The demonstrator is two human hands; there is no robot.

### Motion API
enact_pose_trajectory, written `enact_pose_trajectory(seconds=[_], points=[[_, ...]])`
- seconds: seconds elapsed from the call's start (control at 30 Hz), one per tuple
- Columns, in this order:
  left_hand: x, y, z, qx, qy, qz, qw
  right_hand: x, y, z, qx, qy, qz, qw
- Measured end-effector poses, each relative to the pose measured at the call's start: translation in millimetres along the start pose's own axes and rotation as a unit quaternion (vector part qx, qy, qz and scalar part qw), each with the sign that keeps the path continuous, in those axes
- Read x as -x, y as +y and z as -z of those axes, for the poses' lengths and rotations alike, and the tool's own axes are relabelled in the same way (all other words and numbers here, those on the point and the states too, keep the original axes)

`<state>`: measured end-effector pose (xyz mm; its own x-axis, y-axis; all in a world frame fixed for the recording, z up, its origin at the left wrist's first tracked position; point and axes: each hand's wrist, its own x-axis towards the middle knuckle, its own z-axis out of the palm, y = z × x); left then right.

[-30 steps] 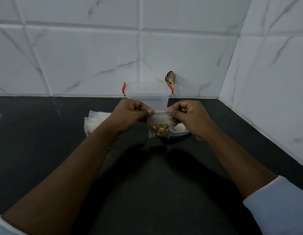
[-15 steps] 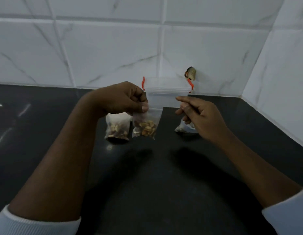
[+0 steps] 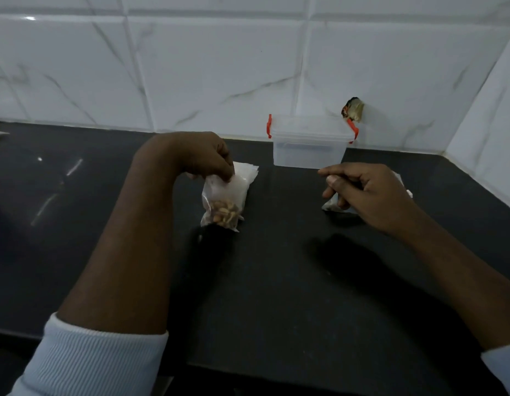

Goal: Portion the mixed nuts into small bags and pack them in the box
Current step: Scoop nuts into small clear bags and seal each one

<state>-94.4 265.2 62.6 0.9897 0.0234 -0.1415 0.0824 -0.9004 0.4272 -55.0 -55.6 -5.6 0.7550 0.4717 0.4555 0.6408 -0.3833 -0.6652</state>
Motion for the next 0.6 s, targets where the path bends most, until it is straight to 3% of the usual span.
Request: enact_pose_trajectory(seconds=[0.2, 0.37, 0.6], points=[[1.5, 53.9, -31.5, -0.04, 0.106, -0.128, 0.985, 1.0, -0.1, 1.1, 0.021, -0.004, -0.005, 1.0], [-8.6, 77.3, -66.7, 0.002, 0.11, -0.239, 0.965, 1.8, -2.6, 3.2, 0.016, -0.001, 0.001, 1.0], [-29.2, 98.8, -117.0, 0.048, 0.154, -0.289, 0.944, -0.7, 3.8, 18.1, 0.093, 0.009, 0.013, 0.996]])
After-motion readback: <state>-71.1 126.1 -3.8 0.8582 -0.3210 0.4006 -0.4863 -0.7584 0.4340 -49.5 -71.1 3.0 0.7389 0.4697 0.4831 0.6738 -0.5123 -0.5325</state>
